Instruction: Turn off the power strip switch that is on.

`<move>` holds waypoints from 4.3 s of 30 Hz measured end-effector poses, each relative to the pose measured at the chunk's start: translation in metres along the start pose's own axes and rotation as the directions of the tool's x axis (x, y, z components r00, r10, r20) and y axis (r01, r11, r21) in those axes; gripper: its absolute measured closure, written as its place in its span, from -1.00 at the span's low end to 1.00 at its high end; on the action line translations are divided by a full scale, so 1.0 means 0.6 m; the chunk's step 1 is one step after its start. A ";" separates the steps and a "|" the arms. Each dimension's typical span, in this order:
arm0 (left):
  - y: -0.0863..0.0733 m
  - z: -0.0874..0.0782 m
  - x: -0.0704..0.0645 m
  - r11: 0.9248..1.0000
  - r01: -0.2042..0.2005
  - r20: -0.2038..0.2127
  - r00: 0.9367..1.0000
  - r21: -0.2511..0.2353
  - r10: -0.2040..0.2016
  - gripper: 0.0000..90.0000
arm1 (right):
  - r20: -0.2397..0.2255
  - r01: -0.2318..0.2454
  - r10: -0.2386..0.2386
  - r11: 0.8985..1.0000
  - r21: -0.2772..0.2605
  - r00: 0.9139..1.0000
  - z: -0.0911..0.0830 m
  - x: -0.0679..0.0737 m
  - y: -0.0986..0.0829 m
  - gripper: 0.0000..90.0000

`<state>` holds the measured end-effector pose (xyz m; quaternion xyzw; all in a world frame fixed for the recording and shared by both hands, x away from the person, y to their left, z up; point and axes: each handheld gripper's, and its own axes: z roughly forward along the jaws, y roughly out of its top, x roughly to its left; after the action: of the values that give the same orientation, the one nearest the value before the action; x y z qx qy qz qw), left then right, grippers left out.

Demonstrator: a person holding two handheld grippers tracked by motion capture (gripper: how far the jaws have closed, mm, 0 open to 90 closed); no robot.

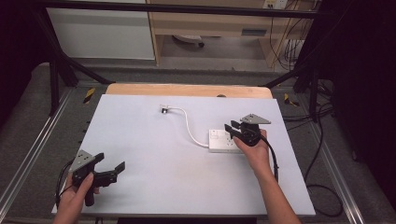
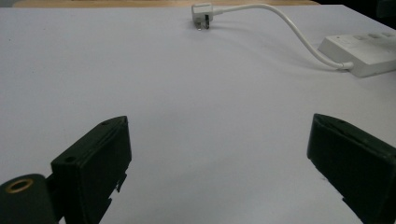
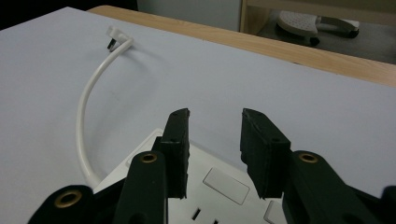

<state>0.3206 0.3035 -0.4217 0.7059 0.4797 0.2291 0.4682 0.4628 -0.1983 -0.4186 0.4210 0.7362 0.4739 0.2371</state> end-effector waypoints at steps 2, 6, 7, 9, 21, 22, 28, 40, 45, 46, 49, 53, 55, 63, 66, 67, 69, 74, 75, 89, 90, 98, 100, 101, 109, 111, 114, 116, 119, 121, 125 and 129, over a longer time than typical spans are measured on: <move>0.000 0.001 0.001 1.000 0.002 0.001 1.000 0.000 -0.002 -0.86 | -0.001 -0.005 0.005 1.000 -0.008 1.000 -0.001 0.001 0.002 0.34; 0.000 0.000 0.001 1.000 0.002 0.002 1.000 -0.003 -0.002 -0.86 | -0.003 -0.012 0.012 1.000 -0.013 1.000 -0.002 0.003 0.006 0.23; 0.000 -0.001 0.001 1.000 0.000 0.001 1.000 -0.003 0.000 -0.86 | -0.004 -0.010 0.010 1.000 -0.013 1.000 -0.003 0.004 0.007 0.20; 0.000 -0.002 0.001 1.000 -0.001 0.001 1.000 -0.004 0.001 -0.86 | -0.009 -0.012 0.012 1.000 -0.018 1.000 -0.003 0.006 0.009 0.12; 0.000 -0.004 -0.001 1.000 -0.005 0.009 1.000 -0.010 0.005 -0.86 | -0.006 -0.031 0.031 0.999 -0.018 1.000 -0.003 0.028 0.026 -0.73; 0.001 -0.004 0.000 1.000 -0.007 0.005 1.000 -0.009 0.007 -0.87 | -0.006 -0.033 0.033 0.999 -0.016 0.999 -0.004 0.029 0.028 -0.79; -0.001 -0.005 0.003 1.000 -0.003 0.006 1.000 -0.009 0.003 -0.88 | 0.002 -0.022 0.022 1.000 -0.017 1.000 -0.007 0.033 0.036 -0.91; 0.000 -0.004 0.002 1.000 -0.008 0.007 1.000 -0.005 0.008 -0.88 | 0.047 -0.006 0.009 0.999 -0.050 0.999 -0.014 0.040 0.043 -0.89; 0.000 -0.004 0.002 1.000 -0.006 0.007 1.000 -0.008 0.006 -0.88 | 0.036 -0.013 0.015 0.998 -0.057 0.999 -0.022 0.038 0.047 -0.90; 0.000 -0.004 0.001 1.000 -0.006 0.008 1.000 -0.007 0.006 -0.88 | 0.032 -0.011 0.013 0.998 -0.061 0.999 -0.024 0.038 0.048 -0.90; 0.000 -0.005 0.001 1.000 -0.006 0.009 1.000 -0.009 0.006 -0.88 | 0.025 -0.010 0.012 0.997 -0.072 1.000 -0.032 0.038 0.052 -0.94; 0.000 -0.005 0.001 1.000 -0.006 0.010 1.000 -0.009 0.006 -0.88 | 0.018 -0.011 0.012 0.996 -0.086 1.000 -0.043 0.039 0.056 -0.95; 0.000 -0.004 0.001 1.000 -0.006 0.011 1.000 -0.008 0.006 -0.88 | 0.010 -0.008 0.009 0.996 -0.091 1.000 -0.048 0.038 0.059 -0.95; 0.000 -0.005 0.002 1.000 -0.005 0.010 1.000 -0.009 0.005 -0.88 | -0.005 -0.006 0.005 0.992 -0.128 1.000 -0.064 0.036 0.066 -0.95; 0.001 -0.005 0.001 1.000 -0.006 0.010 1.000 -0.010 0.006 -0.88 | -0.008 -0.005 0.004 0.990 -0.138 1.000 -0.070 0.037 0.069 -0.94; 0.001 -0.005 0.001 1.000 -0.007 0.010 1.000 -0.011 0.007 -0.88 | -0.007 -0.007 0.006 0.990 -0.139 1.000 -0.072 0.037 0.070 -0.94; 0.001 -0.005 0.001 1.000 -0.005 0.011 1.000 -0.010 0.006 -0.88 | 0.001 -0.007 0.007 0.989 -0.147 1.000 -0.075 0.036 0.070 -0.95; 0.001 -0.005 0.001 1.000 -0.007 0.011 1.000 -0.011 0.007 -0.88 | 0.004 -0.013 0.013 0.988 -0.154 1.000 -0.086 0.031 0.071 -0.93; 0.001 -0.005 0.001 1.000 -0.006 0.011 1.000 -0.011 0.007 -0.88 | 0.003 -0.014 0.015 0.988 -0.156 1.000 -0.089 0.030 0.071 -0.92; 0.001 -0.006 0.001 1.000 -0.008 0.013 1.000 -0.015 0.008 -0.88 | -0.010 -0.030 0.029 0.983 -0.180 1.000 -0.130 0.016 0.072 -0.83; 0.001 -0.006 0.001 1.000 -0.007 0.012 1.000 -0.015 0.007 -0.88 | -0.014 -0.032 0.030 0.983 -0.181 0.999 -0.134 0.014 0.072 -0.82; 0.002 -0.007 0.002 1.000 -0.005 0.008 1.000 -0.018 0.005 -0.88 | -0.013 -0.043 0.041 0.983 -0.181 0.999 -0.159 0.003 0.063 -0.80; 0.002 -0.008 0.003 1.000 -0.007 0.005 1.000 -0.017 0.007 -0.88 | -0.012 -0.047 0.045 0.982 -0.183 0.999 -0.164 0.000 0.060 -0.79; 0.002 -0.008 0.004 1.000 -0.004 -0.003 1.000 -0.019 0.004 -0.88 | -0.011 -0.044 0.043 0.982 -0.181 0.999 -0.167 -0.002 0.058 -0.79; 0.002 -0.009 0.004 1.000 0.002 -0.003 1.000 -0.027 -0.002 -0.88 | -0.001 -0.034 0.034 0.983 -0.179 0.999 -0.186 -0.009 0.041 -0.78; 0.002 -0.009 0.004 1.000 0.002 -0.001 1.000 -0.027 -0.002 -0.88 | 0.006 -0.032 0.034 0.983 -0.182 0.999 -0.190 -0.011 0.035 -0.78; 0.002 -0.010 0.005 1.000 0.000 -0.003 1.000 -0.028 0.000 -0.88 | 0.010 -0.027 0.029 0.982 -0.187 1.000 -0.196 -0.013 0.029 -0.81; 0.002 -0.009 0.004 1.000 0.002 -0.001 1.000 -0.027 -0.002 -0.88 | 0.001 -0.032 0.033 0.980 -0.196 0.999 -0.200 -0.015 0.024 -0.85; 0.002 -0.009 0.004 1.000 -0.002 0.001 1.000 -0.027 0.002 -0.87 | 0.006 -0.033 0.035 0.978 -0.207 0.999 -0.207 -0.016 0.018 -0.87; 0.002 -0.010 0.003 1.000 -0.002 0.000 1.000 -0.026 0.002 -0.87 | 0.013 -0.031 0.035 0.977 -0.210 0.999 -0.211 -0.016 0.014 -0.89; 0.002 -0.010 0.003 1.000 -0.002 0.002 1.000 -0.026 0.002 -0.87 | 0.033 -0.022 0.031 0.976 -0.219 0.999 -0.219 -0.018 0.002 -0.93; 0.002 -0.010 0.003 1.000 -0.008 0.001 1.000 -0.024 0.008 -0.87 | 0.062 -0.008 0.023 0.975 -0.220 0.998 -0.224 -0.021 -0.016 -0.96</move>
<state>0.3175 0.3076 -0.4181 0.7021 0.4740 0.2362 0.4760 0.3654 -0.2778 -0.3689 0.4130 0.6679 0.5404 0.3021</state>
